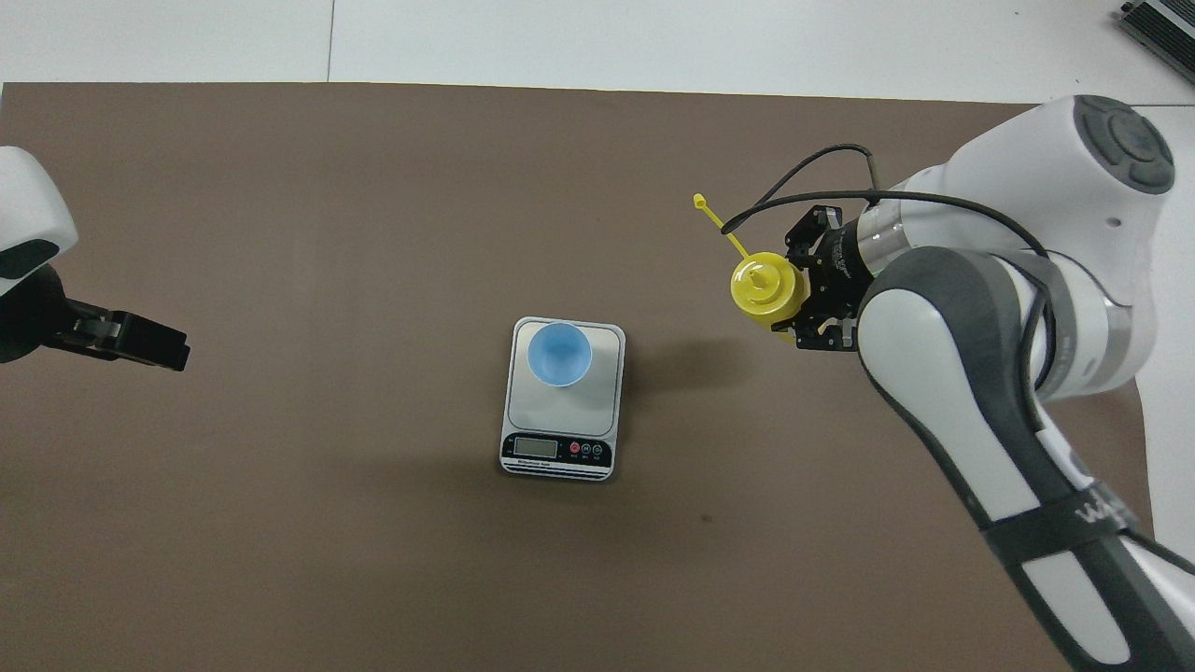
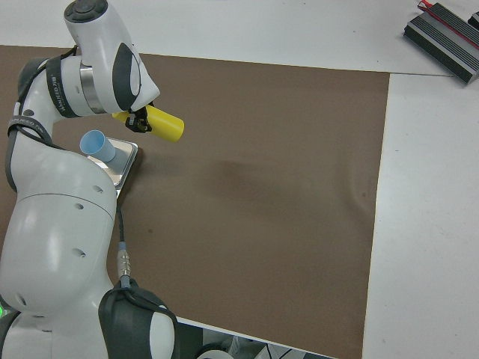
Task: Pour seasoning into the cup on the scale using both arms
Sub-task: 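Turn the bottle upright and carry it back with the right gripper, then set the yellow bottle down and open the right gripper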
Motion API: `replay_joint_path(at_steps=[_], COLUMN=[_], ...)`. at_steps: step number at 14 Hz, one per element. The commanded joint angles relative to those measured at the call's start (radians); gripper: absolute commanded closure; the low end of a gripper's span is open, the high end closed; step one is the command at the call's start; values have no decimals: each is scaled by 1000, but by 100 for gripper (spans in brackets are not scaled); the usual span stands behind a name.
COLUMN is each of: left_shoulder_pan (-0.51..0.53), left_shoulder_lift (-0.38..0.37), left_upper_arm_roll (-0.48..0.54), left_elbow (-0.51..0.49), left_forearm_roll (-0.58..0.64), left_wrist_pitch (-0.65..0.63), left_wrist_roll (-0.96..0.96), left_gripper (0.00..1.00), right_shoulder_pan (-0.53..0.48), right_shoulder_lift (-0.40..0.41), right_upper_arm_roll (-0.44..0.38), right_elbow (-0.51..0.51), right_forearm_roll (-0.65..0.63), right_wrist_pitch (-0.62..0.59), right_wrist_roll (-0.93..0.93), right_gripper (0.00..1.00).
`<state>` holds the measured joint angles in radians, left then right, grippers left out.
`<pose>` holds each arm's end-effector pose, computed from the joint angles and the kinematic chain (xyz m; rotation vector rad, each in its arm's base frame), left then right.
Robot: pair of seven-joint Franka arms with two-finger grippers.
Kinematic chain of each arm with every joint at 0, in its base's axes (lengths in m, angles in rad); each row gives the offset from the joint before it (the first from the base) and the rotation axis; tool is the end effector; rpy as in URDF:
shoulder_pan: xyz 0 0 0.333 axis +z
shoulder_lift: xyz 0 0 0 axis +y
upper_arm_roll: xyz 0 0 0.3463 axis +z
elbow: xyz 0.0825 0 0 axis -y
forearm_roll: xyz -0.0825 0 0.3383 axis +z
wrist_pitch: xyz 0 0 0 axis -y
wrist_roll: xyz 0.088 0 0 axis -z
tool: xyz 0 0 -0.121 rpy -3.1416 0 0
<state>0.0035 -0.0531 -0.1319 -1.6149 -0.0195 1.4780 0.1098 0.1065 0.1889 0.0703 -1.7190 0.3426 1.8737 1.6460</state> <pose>0.4747 -0.0659 0.6406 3.1048 -0.3723 -0.1320 0.5643 0.1282 0.5052 -2.0639 2.0810 0.4264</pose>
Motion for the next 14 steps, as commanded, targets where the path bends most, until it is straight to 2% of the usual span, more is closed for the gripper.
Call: replay_joint_path(at_steps=[1, 5, 7, 14], left_shoulder_pan=[-19, -17, -14, -16], left_shoulder_lift=[-34, -34, -34, -33], left_upper_arm_roll=[9, 9, 9, 9], left_elbow=[-39, -42, -42, -48], left_forearm_roll=[12, 12, 12, 12], left_wrist_pitch=[-1, 10, 19, 77], left_wrist_roll=[-1, 5, 5, 4], left_gripper=[0, 0, 0, 0], right_shoulder_pan=[-76, -168, -258, -413], right_shoulder_lift=[-66, -97, -108, -114], right_upper_arm_roll=[13, 11, 9, 8], right_elbow=[-120, -247, -295, -447], right_forearm_roll=[103, 200, 274, 361], right_wrist_pitch=[5, 28, 22, 56], right_wrist_roll=[-95, -259, -330, -678], right_gripper=[100, 100, 100, 99])
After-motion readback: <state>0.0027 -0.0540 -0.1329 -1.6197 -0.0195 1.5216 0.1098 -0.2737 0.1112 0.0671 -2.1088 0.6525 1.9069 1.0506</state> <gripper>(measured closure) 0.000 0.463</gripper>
